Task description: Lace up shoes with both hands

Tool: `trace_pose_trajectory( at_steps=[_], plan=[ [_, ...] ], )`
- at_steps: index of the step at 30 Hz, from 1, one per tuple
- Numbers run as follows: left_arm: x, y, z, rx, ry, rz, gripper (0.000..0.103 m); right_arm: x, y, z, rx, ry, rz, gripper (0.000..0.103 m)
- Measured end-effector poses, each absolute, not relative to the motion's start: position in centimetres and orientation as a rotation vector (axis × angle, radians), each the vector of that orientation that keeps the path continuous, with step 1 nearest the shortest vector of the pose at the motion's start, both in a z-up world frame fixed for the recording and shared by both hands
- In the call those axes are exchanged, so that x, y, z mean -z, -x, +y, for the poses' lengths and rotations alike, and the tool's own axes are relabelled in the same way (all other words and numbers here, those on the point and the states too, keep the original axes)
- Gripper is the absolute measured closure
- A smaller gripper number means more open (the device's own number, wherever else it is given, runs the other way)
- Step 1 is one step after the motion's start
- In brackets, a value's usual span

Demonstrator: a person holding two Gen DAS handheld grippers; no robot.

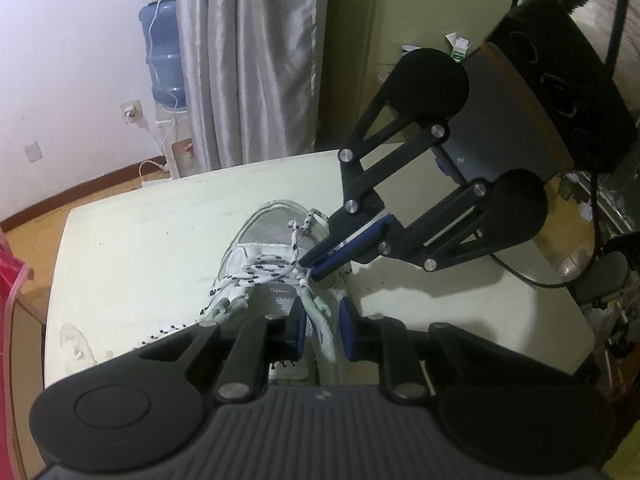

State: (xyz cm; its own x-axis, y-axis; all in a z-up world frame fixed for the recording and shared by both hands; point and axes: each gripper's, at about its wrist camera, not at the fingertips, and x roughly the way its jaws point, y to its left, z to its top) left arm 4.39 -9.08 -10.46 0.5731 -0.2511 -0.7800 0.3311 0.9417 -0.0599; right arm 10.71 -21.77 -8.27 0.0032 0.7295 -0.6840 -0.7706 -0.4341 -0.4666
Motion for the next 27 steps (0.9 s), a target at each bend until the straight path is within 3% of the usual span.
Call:
trace_pose_trajectory(
  at_steps=[27],
  plan=[
    [10.9, -3.57, -9.29, 0.407, -0.181, 0.83, 0.086, 7.96, -9.73, -22.07, -1.728, 1.147, -0.037, 0.101]
  ],
)
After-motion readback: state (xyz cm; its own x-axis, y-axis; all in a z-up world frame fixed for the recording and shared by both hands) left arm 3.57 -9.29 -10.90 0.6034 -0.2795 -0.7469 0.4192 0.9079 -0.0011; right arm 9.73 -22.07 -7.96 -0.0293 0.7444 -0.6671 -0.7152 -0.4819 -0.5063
